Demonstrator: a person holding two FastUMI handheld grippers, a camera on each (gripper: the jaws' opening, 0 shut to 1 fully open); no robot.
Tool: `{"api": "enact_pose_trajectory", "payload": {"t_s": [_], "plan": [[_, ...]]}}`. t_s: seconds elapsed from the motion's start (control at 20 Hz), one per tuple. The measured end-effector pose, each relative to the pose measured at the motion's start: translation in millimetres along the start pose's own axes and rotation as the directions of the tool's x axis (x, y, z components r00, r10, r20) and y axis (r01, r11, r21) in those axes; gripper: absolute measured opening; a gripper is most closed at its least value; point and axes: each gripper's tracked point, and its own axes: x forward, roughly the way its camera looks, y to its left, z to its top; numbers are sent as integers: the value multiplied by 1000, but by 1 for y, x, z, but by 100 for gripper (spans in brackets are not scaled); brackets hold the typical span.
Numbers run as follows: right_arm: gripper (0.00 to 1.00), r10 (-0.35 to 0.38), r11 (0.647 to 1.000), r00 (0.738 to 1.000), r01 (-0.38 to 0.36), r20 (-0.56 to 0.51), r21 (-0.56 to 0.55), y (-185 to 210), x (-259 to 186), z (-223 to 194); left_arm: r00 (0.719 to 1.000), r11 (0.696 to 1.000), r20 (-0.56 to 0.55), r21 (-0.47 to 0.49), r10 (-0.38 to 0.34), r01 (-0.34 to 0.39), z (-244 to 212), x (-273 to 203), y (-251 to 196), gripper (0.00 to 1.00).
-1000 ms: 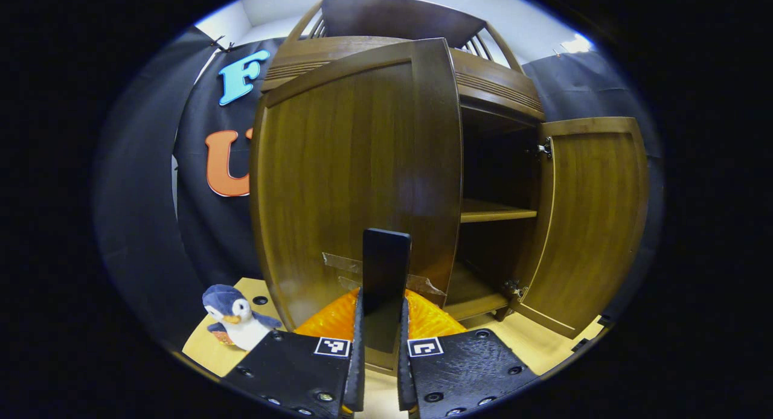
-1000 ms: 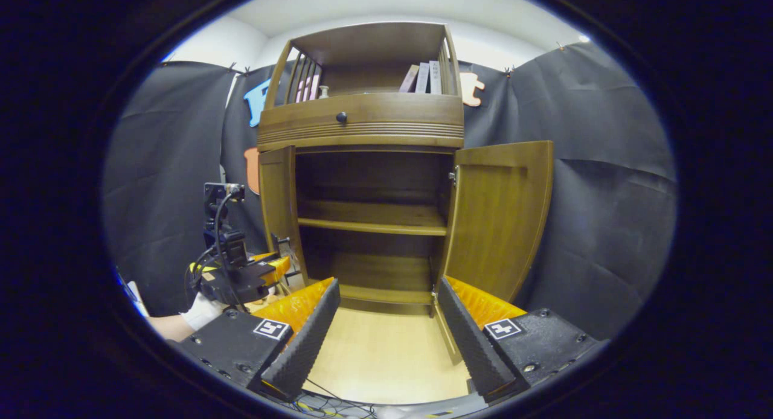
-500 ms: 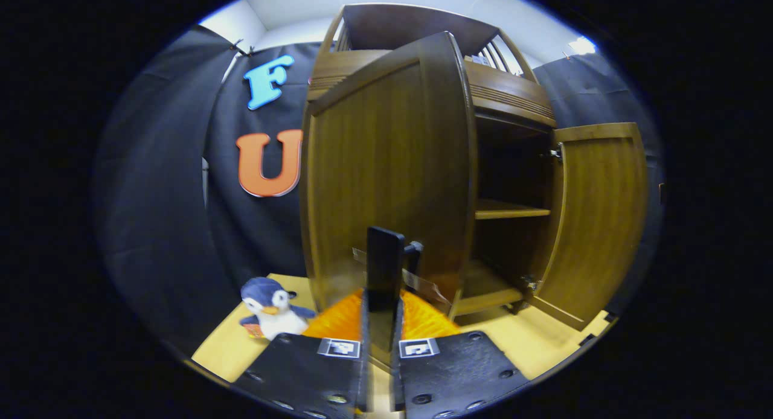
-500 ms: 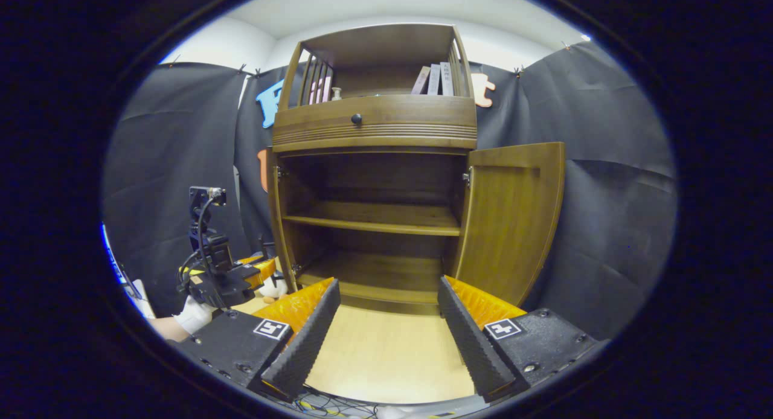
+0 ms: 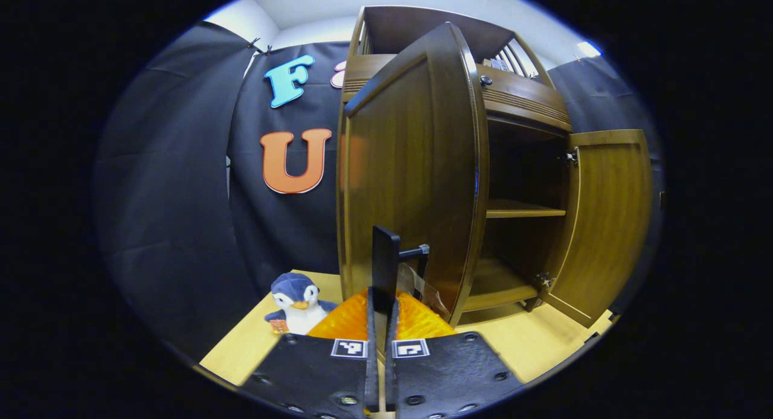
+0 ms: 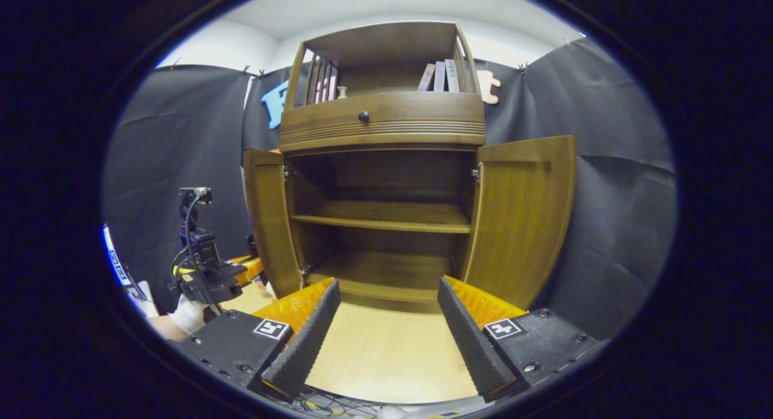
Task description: Open the right door of the double-door shoe cabinet with the right hand, and open the left door with the left hand.
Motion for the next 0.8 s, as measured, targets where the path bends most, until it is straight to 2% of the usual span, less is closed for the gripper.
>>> {"api": "enact_pose_trajectory", "payload": {"t_s": [0.15,0.35,0.8], "plan": [[100,15,1000,1000,-15,-7,1,6,2,-2,999,999,3,-3,35,-35,0,2,22,0],[100,31,999,999,-31,-14,-5,13,5,-5,998,999,52,9,44,-44,17,0,47,0],[100,43,999,999,-43,-32,2,22,7,-12,996,997,76,64,-44,39,24,8,62,0]]}}
